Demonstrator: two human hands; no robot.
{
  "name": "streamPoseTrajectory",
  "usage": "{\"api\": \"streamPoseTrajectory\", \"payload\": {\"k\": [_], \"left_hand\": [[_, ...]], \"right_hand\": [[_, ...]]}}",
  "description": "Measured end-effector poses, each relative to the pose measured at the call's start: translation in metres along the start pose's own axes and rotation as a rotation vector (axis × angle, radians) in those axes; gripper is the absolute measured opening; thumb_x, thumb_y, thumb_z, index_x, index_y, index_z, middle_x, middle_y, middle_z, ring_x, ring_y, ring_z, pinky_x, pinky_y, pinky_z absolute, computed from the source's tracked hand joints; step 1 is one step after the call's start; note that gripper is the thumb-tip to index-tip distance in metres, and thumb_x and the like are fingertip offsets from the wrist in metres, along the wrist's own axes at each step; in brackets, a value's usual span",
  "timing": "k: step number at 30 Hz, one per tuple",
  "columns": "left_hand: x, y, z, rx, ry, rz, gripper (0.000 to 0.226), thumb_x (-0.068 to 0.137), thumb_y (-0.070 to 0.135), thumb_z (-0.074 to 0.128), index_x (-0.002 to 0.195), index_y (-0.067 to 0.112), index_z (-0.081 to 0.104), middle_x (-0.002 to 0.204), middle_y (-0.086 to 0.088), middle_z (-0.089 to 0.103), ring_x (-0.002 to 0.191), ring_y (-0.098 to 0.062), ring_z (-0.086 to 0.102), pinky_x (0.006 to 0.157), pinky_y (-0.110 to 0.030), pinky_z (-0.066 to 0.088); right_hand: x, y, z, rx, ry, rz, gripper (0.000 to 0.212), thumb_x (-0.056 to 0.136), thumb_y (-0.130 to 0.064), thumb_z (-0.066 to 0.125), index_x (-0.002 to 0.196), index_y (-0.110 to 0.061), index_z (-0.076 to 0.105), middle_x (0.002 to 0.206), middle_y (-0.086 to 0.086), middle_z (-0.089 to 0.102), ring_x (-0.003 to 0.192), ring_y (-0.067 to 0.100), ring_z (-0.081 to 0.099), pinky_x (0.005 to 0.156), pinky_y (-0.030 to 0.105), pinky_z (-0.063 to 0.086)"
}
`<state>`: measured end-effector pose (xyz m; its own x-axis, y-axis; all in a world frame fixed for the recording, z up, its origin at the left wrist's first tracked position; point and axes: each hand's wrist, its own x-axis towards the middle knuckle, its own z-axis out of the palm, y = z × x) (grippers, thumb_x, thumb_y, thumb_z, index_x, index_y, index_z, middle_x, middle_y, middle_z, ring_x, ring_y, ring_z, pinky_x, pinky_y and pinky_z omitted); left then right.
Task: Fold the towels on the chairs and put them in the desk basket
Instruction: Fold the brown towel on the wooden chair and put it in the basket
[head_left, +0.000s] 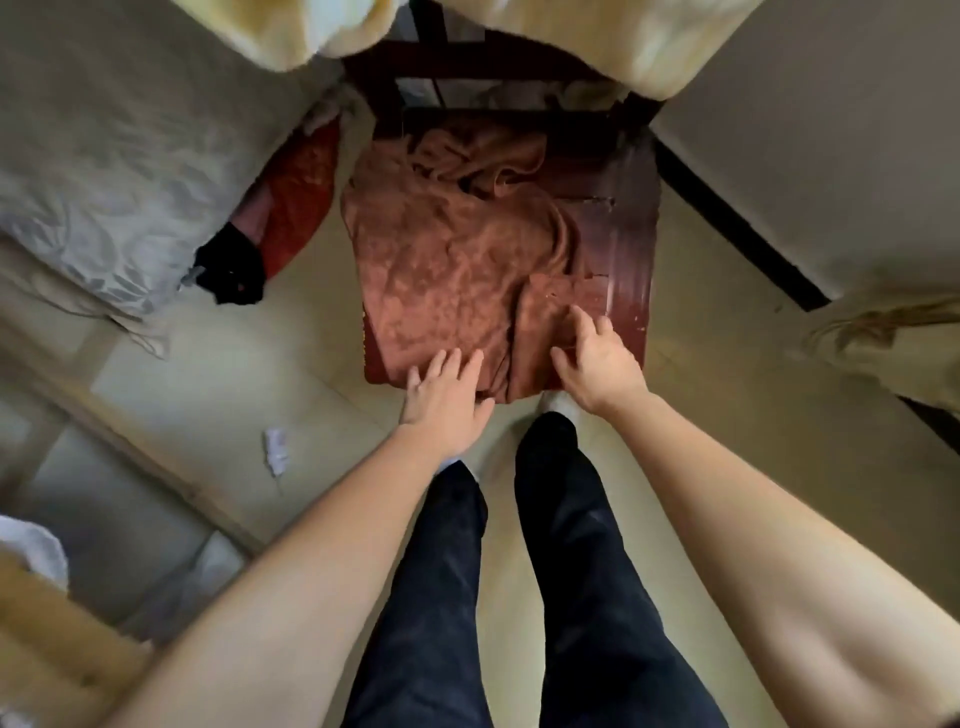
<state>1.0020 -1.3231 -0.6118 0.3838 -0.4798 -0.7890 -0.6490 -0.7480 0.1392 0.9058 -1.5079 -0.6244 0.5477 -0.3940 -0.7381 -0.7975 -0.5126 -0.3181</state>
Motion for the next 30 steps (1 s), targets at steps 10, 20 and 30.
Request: {"api": "streamPoseTrajectory", "payload": {"k": [10, 20, 30], "left_hand": [[0.025, 0.007, 0.046, 0.036, 0.224, -0.060, 0.077, 0.072, 0.063, 0.070, 0.127, 0.016, 0.042, 0.131, -0.009, 0.040, 0.121, -0.030, 0.038, 0.093, -0.047, 0.041], [0.039, 0.013, 0.047, 0.077, 0.271, -0.141, 0.032, 0.091, 0.008, 0.051, 0.120, 0.019, 0.050, 0.123, -0.010, 0.047, 0.115, -0.032, 0.045, 0.086, -0.049, 0.043], [-0.023, -0.039, -0.017, -0.111, 0.291, -0.172, 0.021, 0.090, 0.003, 0.045, 0.110, 0.010, 0.049, 0.109, -0.016, 0.065, 0.096, -0.043, 0.062, 0.070, -0.042, 0.040]], "right_hand": [[0.034, -0.010, 0.016, 0.124, 0.086, 0.146, 0.037, 0.099, -0.038, 0.047, 0.114, -0.009, 0.065, 0.128, 0.017, 0.051, 0.116, 0.037, 0.056, 0.097, 0.038, 0.043], [0.043, 0.009, -0.011, 0.981, 0.232, 0.459, 0.025, 0.105, -0.029, 0.042, 0.088, -0.013, 0.052, 0.094, 0.012, 0.061, 0.075, 0.023, 0.064, 0.070, 0.036, 0.061], [-0.002, -0.022, -0.040, 0.922, 0.236, 0.217, 0.017, 0.088, -0.024, 0.056, 0.086, -0.039, 0.061, 0.101, 0.000, 0.070, 0.068, 0.014, 0.067, 0.074, 0.045, 0.061]]}}
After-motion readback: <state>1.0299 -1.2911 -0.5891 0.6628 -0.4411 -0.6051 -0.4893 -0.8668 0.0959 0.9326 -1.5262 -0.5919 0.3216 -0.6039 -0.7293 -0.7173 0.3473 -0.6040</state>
